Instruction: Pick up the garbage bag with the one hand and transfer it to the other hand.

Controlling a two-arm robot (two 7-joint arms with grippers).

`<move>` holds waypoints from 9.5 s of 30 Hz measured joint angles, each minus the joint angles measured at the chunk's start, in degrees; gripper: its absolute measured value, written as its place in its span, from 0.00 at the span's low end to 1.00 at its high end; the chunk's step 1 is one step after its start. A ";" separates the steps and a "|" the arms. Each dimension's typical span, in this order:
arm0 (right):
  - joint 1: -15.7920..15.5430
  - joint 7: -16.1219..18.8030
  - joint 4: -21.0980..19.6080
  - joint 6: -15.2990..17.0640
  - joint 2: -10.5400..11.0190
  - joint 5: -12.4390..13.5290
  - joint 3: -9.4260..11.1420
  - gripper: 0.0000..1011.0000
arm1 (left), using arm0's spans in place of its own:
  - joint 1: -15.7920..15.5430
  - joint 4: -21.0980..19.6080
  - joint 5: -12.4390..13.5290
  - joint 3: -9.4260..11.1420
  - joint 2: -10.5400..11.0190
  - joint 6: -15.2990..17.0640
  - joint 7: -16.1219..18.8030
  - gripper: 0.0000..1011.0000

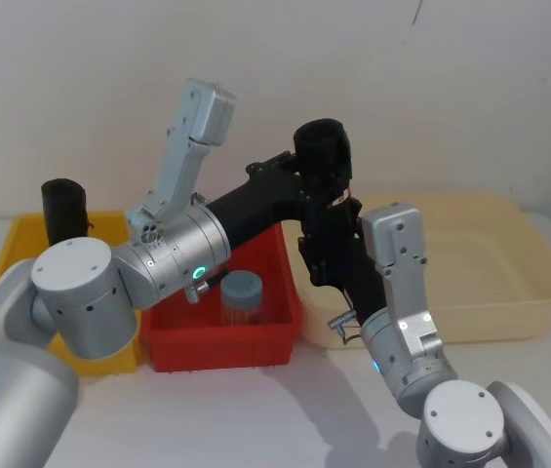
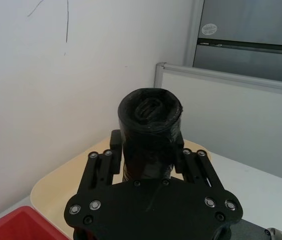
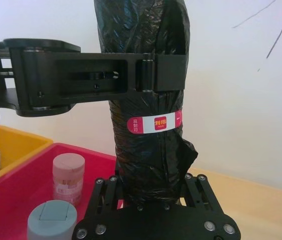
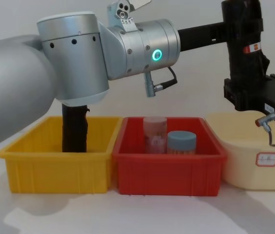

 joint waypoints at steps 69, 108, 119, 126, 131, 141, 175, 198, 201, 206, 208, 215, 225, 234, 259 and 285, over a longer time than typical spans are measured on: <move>16.42 0.22 19.04 6.96 0.89 3.50 15.41 0.99 | 0.00 0.01 -0.01 0.01 0.00 0.01 -0.01 0.99; 5.09 8.29 0.14 10.12 1.91 4.59 15.63 0.99 | 8.28 -15.31 4.30 -3.69 7.06 -1.43 10.59 0.99; -0.01 12.53 -6.02 12.16 2.51 5.67 12.71 0.99 | 13.71 -22.94 6.03 -7.26 10.53 -1.38 15.25 0.99; -3.34 14.93 -9.99 13.13 2.82 5.90 9.44 0.99 | 14.99 -24.26 6.12 -8.12 11.09 -1.20 15.85 0.99; -4.79 15.86 -11.49 13.68 2.88 5.79 7.39 0.99 | 15.59 -24.83 6.15 -8.57 11.35 -1.08 16.12 0.99; -6.45 17.45 -12.84 15.25 2.86 5.47 3.47 0.99 | 16.20 -25.43 6.21 -9.00 11.59 -0.98 16.40 0.99; 0.05 16.61 -3.98 20.41 -0.60 6.16 -1.76 0.99 | 16.67 -25.90 6.21 -9.33 11.80 -0.90 16.62 0.99; 3.40 14.95 2.03 19.05 -2.48 3.64 -2.78 0.99 | 16.69 -25.90 6.22 -9.33 11.79 -0.91 16.61 0.99; 3.84 14.95 2.59 19.57 -2.85 3.72 -2.58 0.99 | 16.69 -25.90 6.22 -9.33 11.80 -0.91 16.61 0.99; 4.57 14.94 3.55 20.26 -3.47 3.90 -2.29 0.99 | 16.69 -25.90 6.22 -9.33 11.80 -0.91 16.61 0.99; 4.73 14.88 3.80 20.35 -3.62 3.91 -2.24 0.99 | 16.69 -25.90 6.22 -9.33 11.80 -0.91 16.61 0.99; 5.56 14.20 5.30 20.40 -4.26 3.44 -2.20 0.99 | 16.68 -25.89 6.22 -9.33 11.79 -0.91 16.61 0.99; 6.70 13.29 7.50 20.00 -5.13 2.07 -2.40 0.99 | 16.68 -25.89 6.22 -9.33 11.79 -0.91 16.61 0.99; 7.11 12.94 8.49 19.82 -5.64 1.20 -2.49 0.90 | 16.69 -25.89 6.22 -9.33 11.80 -0.91 16.61 0.99; 7.05 15.21 4.57 21.93 -6.54 4.18 0.39 0.66 | 16.69 -25.89 6.22 -9.33 11.79 -0.90 16.61 0.99; 9.77 15.71 1.01 16.82 -4.65 9.98 8.76 0.66 | 16.68 -25.89 6.22 -9.33 11.80 -0.90 16.61 0.99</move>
